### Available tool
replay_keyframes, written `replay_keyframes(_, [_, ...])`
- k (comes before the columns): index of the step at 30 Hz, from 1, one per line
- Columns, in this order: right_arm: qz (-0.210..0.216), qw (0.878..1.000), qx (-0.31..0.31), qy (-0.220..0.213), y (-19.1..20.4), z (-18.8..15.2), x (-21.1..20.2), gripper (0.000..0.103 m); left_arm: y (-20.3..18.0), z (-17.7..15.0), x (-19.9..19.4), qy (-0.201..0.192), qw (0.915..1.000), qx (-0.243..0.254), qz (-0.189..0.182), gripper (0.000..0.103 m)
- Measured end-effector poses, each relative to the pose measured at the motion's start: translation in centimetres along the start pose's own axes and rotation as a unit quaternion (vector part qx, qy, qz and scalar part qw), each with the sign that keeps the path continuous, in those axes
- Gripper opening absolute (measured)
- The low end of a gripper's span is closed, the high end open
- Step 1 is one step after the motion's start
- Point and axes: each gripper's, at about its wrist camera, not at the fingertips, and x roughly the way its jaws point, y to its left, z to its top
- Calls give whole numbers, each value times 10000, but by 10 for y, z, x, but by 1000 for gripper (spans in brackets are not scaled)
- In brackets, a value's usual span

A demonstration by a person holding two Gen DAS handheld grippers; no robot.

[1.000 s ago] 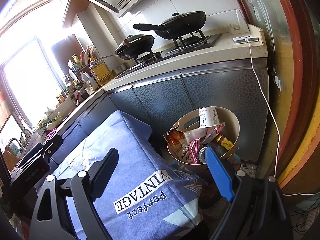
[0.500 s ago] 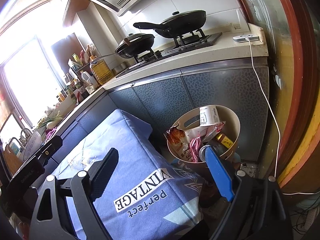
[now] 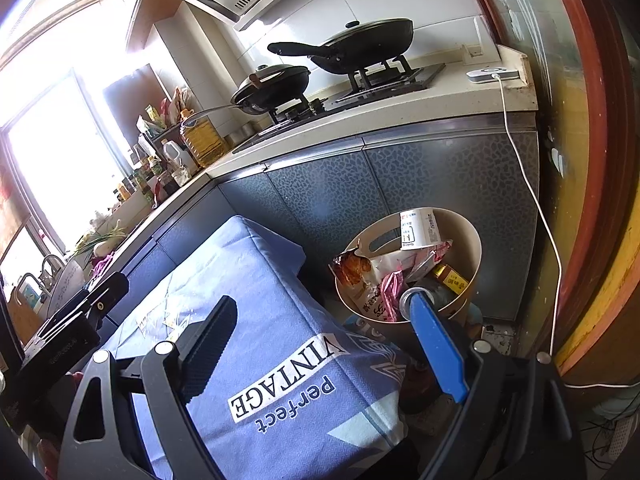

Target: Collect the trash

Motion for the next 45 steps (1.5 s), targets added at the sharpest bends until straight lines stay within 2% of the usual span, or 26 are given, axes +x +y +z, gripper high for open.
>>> replay_keyframes(12, [-1, 10000, 10, 27, -1, -1, 1, 86, 0, 0, -4, -89, 10000, 29, -5, 97])
replay_keyframes(25, [-4, 10000, 2, 25, -1, -1, 2, 86, -4, -1, 0, 89, 9999, 52, -76, 97])
replay_keyframes(45, [-4, 10000, -3, 69, -5, 0, 5, 86, -6, -7, 8, 191, 9997, 153, 71, 97])
